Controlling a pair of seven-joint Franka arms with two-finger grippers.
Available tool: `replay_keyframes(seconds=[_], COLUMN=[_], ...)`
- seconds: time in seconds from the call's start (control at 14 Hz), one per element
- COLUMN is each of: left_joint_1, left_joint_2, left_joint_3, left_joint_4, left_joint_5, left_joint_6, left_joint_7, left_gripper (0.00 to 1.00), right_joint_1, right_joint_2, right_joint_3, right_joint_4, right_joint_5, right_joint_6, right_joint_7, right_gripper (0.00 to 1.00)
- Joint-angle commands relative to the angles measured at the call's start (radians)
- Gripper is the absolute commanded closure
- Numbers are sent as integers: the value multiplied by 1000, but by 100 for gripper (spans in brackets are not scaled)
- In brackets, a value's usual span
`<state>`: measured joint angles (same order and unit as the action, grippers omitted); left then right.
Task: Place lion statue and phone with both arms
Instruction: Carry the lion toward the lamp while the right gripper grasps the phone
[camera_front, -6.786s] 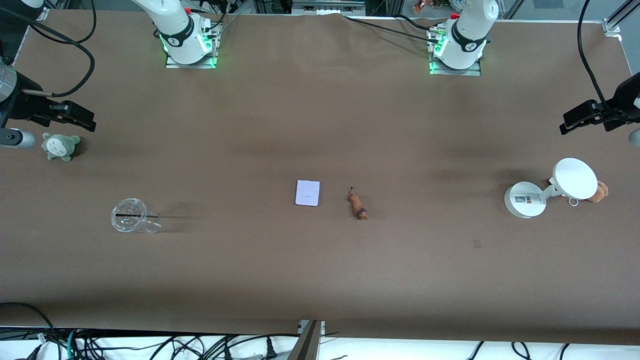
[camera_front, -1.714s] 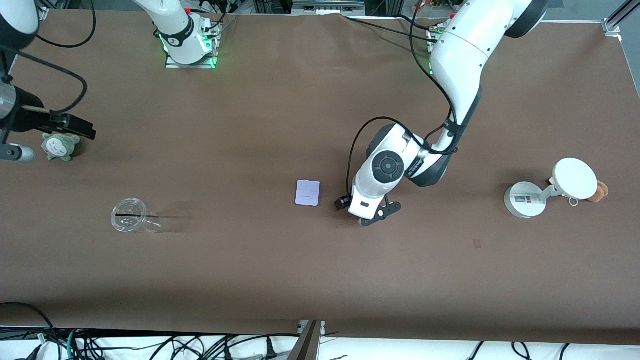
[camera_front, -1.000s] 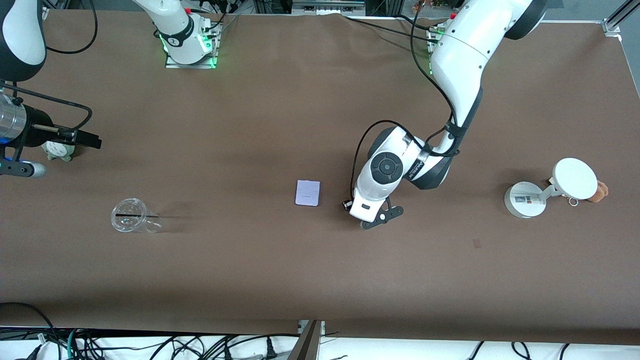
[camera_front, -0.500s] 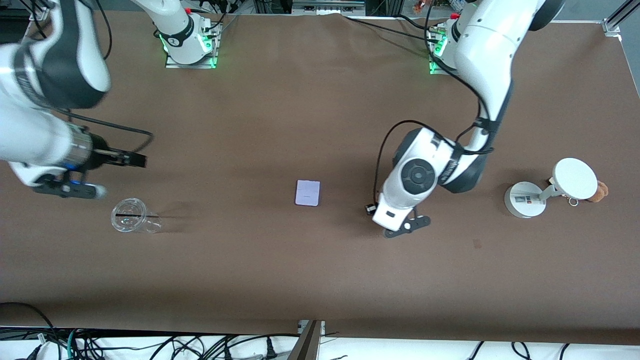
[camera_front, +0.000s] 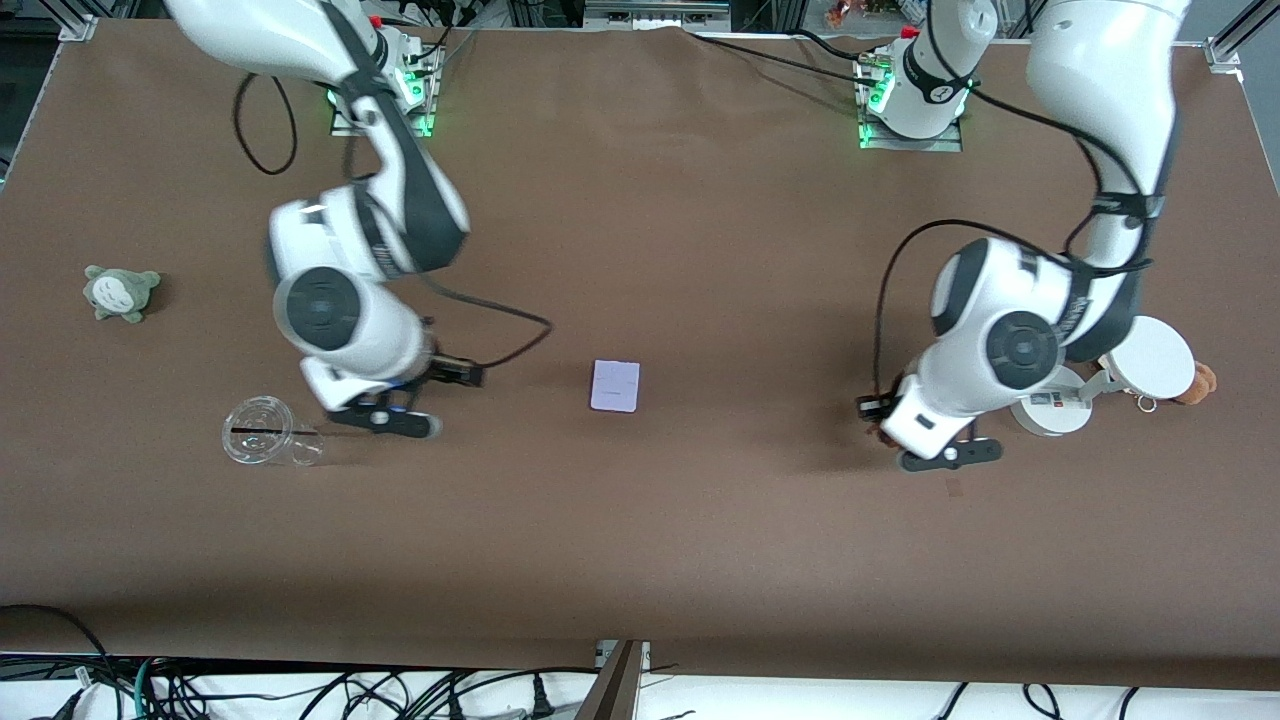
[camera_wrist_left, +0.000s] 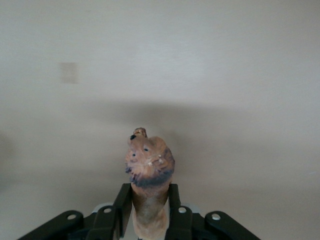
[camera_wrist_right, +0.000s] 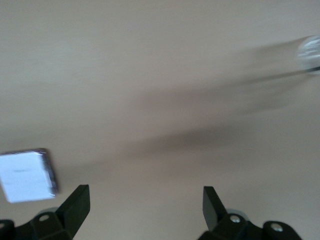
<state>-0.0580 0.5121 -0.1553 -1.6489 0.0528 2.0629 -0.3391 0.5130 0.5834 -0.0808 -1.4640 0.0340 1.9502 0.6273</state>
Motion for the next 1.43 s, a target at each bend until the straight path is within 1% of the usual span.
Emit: replay_keyframes(seconds=[0.0, 0.14, 0.21, 0.29, 0.36, 0.43, 0.57, 0.71, 0.93, 1.14, 1.36], left_joint_1=[70, 127, 150, 177, 202, 205, 207, 207, 207, 210, 211], left_joint_2=[-67, -67, -70, -70, -67, -66, -61, -46, -37, -11, 5], left_joint_3=[-13, -12, -9, -7, -10, -10, -7, -6, -4, -4, -6], left_joint_4=[-106, -120, -126, -127, -138, -166, -239, -278, -276, -270, -267], left_joint_5=[13, 18, 18, 31, 74, 97, 105, 130, 130, 130, 128], left_joint_6=[13, 14, 14, 14, 23, 72, 199, 287, 290, 293, 296], left_joint_7=[135, 219, 268, 311, 325, 325, 328, 327, 318, 315, 313], left_gripper=[100, 100, 100, 100, 100, 100, 100, 100, 100, 100, 100], right_joint_1=[86, 137, 163, 171, 173, 183, 211, 231, 239, 262, 265], right_joint_2=[77, 122, 139, 153, 167, 179, 210, 234, 251, 285, 300], right_joint_3=[-13, -13, -13, -13, -13, -11, -11, -11, -11, -11, -11], right_joint_4=[17, 17, 19, 19, 19, 19, 19, 19, 20, 68, 79], right_joint_5=[9, 7, 3, 4, 7, 9, 9, 7, 9, 7, 7], right_joint_6=[128, 225, 243, 262, 291, 318, 357, 395, 429, 435, 437], right_joint_7=[128, 187, 190, 193, 195, 207, 239, 275, 290, 342, 345], right_gripper=[0, 0, 0, 0, 0, 0, 0, 0, 0, 0, 0])
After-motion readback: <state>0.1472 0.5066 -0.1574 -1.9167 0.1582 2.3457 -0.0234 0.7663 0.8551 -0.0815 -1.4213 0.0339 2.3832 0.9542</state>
